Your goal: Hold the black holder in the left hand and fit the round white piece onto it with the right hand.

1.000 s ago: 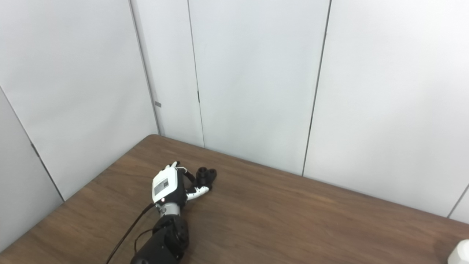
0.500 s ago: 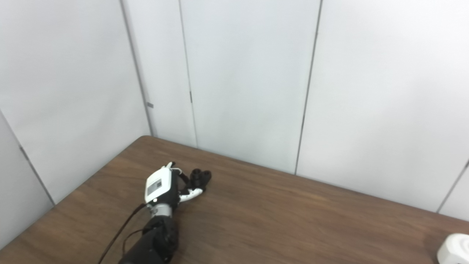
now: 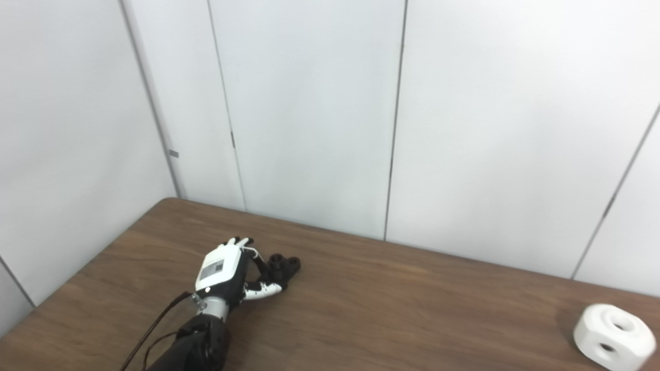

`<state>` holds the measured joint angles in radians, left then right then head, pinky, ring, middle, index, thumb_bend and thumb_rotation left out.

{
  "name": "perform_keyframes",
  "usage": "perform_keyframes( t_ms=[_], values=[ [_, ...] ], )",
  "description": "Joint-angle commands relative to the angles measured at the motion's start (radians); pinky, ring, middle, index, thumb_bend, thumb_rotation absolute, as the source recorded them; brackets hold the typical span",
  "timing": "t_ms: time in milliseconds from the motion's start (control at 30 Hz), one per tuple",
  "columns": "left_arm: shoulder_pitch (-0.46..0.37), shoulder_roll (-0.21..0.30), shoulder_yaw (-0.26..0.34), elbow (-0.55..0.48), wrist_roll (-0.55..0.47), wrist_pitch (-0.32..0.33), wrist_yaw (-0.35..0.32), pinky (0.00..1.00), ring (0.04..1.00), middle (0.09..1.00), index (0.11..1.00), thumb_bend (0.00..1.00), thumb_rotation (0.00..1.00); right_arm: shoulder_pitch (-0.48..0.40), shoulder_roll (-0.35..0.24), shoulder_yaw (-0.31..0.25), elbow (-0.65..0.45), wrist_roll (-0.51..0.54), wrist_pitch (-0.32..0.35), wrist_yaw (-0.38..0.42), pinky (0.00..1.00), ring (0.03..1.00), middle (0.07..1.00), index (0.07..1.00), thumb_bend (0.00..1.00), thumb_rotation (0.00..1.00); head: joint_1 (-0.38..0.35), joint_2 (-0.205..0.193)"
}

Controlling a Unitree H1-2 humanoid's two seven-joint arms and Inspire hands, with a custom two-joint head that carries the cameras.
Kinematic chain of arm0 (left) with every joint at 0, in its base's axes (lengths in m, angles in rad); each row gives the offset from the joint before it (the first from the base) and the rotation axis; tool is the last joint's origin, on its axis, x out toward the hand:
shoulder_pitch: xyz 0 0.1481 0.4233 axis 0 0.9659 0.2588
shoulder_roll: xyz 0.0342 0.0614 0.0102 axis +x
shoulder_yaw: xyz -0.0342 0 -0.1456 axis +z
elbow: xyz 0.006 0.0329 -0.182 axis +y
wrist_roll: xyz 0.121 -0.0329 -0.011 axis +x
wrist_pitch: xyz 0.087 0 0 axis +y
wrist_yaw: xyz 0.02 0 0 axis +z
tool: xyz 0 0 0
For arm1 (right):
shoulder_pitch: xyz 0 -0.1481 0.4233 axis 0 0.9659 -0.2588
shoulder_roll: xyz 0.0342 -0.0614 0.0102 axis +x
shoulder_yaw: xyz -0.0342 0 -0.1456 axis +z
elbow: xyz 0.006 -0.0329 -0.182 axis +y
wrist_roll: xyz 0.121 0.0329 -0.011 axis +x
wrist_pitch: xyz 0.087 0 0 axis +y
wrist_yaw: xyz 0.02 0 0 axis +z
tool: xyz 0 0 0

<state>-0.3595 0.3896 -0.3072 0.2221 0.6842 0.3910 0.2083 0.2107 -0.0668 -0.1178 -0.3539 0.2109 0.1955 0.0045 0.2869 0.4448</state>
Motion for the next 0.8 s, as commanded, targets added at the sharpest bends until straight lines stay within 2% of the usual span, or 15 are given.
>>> perform_keyframes(
  t_ms=[0, 133, 233, 300, 433, 533, 567, 700, 767],
  values=[
    [0.005, -0.012, -0.051, -0.034, 0.024, -0.052, -0.062, 1.0, 0.995, 0.928, 0.482, 0.52, 0.05, 0.083, 0.024, 0.022, -0.028, -0.001, 0.034, 0.004, 0.98, 1.0, 1.0, 1.0, 0.37, 0.86, -0.005, 0.0],
    [0.012, -0.01, -0.089, -0.05, 0.033, -0.111, -0.083, 1.0, 0.984, 0.924, 0.481, 0.52, 0.05, 0.072, 0.033, 0.034, -0.032, -0.004, 0.052, -0.006, 0.95, 0.995, 1.0, 1.0, 0.36, 0.84, -0.032, -0.002],
    [0.029, -0.018, -0.113, -0.088, 0.037, -0.131, -0.117, 1.0, 0.982, 0.926, 0.481, 0.52, 0.05, 0.058, 0.034, 0.049, -0.028, -0.013, 0.057, -0.01, 0.92, 0.992, 1.0, 1.0, 0.37, 0.83, -0.061, -0.004],
    [0.04, -0.022, -0.117, -0.112, 0.03, -0.14, -0.139, 1.0, 0.993, 0.927, 0.481, 0.52, 0.05, 0.047, 0.041, 0.056, -0.023, -0.015, 0.057, -0.017, 0.93, 0.996, 1.0, 1.0, 0.37, 0.81, -0.077, -0.007],
    [0.05, -0.033, -0.135, -0.153, 0.044, -0.144, -0.177, 1.0, 1.0, 0.936, 0.481, 0.52, 0.05, 0.023, 0.045, 0.075, -0.009, -0.038, 0.053, -0.036, 0.94, 0.993, 0.995, 1.0, 0.33, 0.78, -0.109, -0.019],
    [0.065, -0.054, -0.146, -0.184, 0.053, -0.15, -0.18, 1.0, 1.0, 0.932, 0.481, 0.52, 0.05, 0.01, 0.05, 0.078, 0.006, -0.039, 0.038, -0.044, 0.9, 0.975, 0.979, 1.0, 0.3, 0.72, -0.127, -0.028],
    [0.069, -0.06, -0.152, -0.193, 0.059, -0.149, -0.183, 1.0, 1.0, 0.93, 0.481, 0.52, 0.05, 0.008, 0.049, 0.08, 0.011, -0.04, 0.032, -0.046, 0.87, 0.966, 0.972, 1.0, 0.31, 0.68, -0.131, -0.029],
    [0.079, -0.077, -0.174, -0.224, 0.088, -0.153, -0.199, 1.0, 1.0, 0.929, 0.481, 0.52, 0.05, -0.002, 0.046, 0.09, 0.031, -0.046, 0.008, -0.046, 0.86, 0.966, 0.968, 1.0, 0.34, 0.64, -0.16, -0.038],
    [0.087, -0.085, -0.181, -0.243, 0.105, -0.155, -0.205, 1.0, 1.0, 0.925, 0.481, 0.52, 0.05, -0.006, 0.05, 0.091, 0.038, -0.049, 0.0, -0.052, 0.82, 0.944, 0.942, 0.991, 0.36, 0.61, -0.178, -0.041]
  ],
)
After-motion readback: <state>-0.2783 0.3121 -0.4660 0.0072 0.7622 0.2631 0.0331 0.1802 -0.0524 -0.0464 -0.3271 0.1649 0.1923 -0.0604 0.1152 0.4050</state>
